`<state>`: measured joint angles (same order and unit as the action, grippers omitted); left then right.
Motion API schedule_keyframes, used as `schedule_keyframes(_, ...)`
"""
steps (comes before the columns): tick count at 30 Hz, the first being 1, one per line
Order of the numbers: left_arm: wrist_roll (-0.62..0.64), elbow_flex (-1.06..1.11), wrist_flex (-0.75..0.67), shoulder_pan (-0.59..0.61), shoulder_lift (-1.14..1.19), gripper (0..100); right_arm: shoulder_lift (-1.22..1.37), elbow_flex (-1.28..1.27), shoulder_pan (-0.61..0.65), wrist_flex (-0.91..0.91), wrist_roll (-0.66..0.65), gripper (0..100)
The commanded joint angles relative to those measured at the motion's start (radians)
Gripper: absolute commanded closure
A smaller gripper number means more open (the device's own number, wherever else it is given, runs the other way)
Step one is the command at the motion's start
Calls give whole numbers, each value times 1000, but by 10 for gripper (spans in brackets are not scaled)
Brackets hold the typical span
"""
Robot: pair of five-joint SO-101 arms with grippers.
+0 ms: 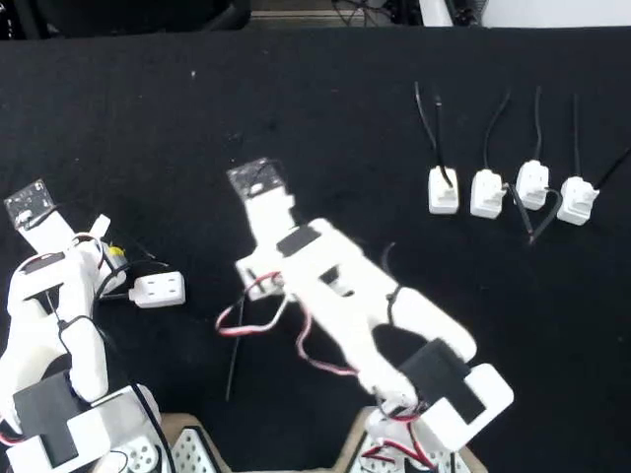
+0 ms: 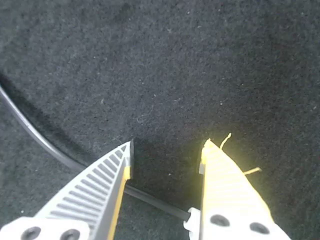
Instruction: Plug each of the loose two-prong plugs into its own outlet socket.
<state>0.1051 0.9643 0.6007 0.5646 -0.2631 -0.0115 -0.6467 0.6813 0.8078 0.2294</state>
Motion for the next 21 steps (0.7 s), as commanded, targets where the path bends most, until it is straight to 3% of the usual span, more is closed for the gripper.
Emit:
schedule_keyframes(1,0,4,-6,-12,-23,770,-36,18,81,-2,64,776)
schedule_keyframes(8,0,2,-9,-16,-23,770,125,31,110,-143,170,773)
schedule_keyframes(13,0,2,-11,-16,-23,770,147,105,107,-51,163,779)
schedule_keyframes(19,0,2,-11,-15,-23,770,150,104,31,-34,160,994)
schedule_keyframes(21,0,2,-9,-13,-23,770,143,101,-17,-26,147,966)
